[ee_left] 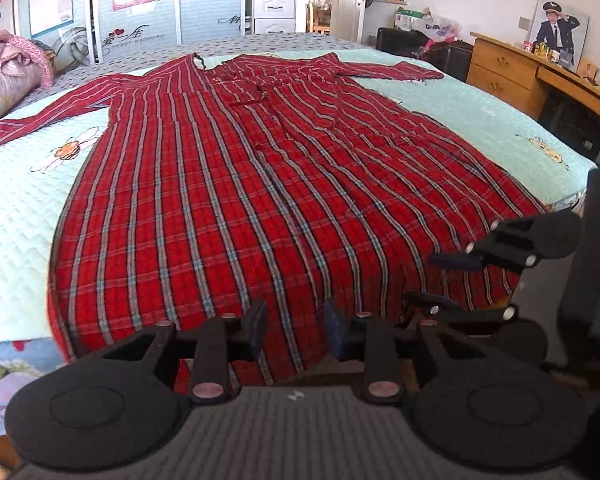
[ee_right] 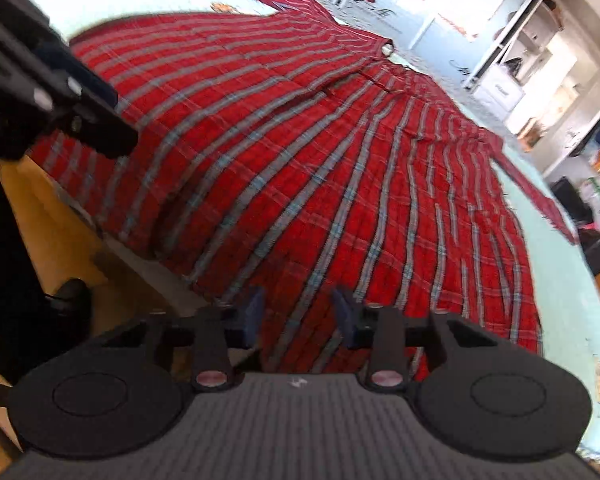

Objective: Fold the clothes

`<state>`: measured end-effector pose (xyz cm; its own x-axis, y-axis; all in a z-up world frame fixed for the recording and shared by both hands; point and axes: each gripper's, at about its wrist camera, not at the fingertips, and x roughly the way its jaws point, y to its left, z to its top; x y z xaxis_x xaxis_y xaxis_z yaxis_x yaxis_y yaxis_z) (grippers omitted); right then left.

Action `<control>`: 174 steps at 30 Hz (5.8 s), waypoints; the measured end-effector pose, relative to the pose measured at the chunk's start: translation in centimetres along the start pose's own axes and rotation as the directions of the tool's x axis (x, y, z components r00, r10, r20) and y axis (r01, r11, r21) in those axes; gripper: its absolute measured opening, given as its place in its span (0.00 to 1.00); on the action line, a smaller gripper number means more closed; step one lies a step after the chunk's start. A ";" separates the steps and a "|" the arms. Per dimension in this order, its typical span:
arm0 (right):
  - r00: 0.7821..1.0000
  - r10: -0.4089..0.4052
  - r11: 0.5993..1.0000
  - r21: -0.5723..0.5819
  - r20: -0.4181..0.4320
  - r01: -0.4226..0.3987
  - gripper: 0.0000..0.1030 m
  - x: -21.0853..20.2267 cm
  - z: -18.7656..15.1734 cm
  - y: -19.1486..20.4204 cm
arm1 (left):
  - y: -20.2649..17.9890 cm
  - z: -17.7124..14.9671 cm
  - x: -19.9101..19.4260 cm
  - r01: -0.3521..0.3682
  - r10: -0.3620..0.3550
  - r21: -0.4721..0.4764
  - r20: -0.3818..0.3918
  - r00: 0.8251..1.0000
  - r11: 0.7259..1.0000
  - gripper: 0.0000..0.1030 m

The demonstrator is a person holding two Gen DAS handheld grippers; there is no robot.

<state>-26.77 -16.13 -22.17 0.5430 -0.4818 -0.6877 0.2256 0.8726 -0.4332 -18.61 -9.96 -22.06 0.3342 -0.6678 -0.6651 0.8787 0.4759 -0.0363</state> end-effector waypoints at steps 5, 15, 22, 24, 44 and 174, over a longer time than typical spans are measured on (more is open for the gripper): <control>0.999 -0.034 0.999 -0.015 -0.019 0.034 0.17 0.7 -0.3 0.4 | -0.2 -0.1 0.7 0.003 -0.003 -0.001 0.000 1.000 1.000 0.33; 0.996 -0.088 0.996 0.004 0.013 0.088 0.58 0.2 0.7 1.9 | 0.1 -0.1 -0.2 -0.023 0.023 -0.019 0.029 0.999 1.000 0.38; 0.994 -0.108 0.991 0.073 -0.019 0.109 0.03 0.6 0.6 0.6 | 0.6 -0.4 -0.6 -0.020 0.021 -0.033 0.039 0.999 0.999 0.39; 0.995 -0.101 0.992 0.074 -0.015 0.102 0.02 0.4 0.6 0.6 | 1.0 -0.5 -0.6 -0.017 0.020 -0.052 0.040 0.999 0.998 0.39; 0.989 0.137 0.972 0.186 0.054 -0.144 0.20 -2.2 3.3 1.1 | 2.6 -0.8 -1.0 -0.023 0.032 -0.116 0.073 0.997 0.993 0.40; 0.989 -0.149 0.965 0.218 0.005 0.144 0.01 48.1 38.9 -18.0 | 12.5 8.6 13.3 0.209 -0.127 -0.408 0.219 0.967 0.889 0.58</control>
<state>26.75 -51.91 -24.78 0.5079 -0.6056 -0.6126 0.4719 0.7905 -0.3903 -0.28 -17.82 -25.00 0.2858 -0.8319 -0.4757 0.7117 0.5167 -0.4760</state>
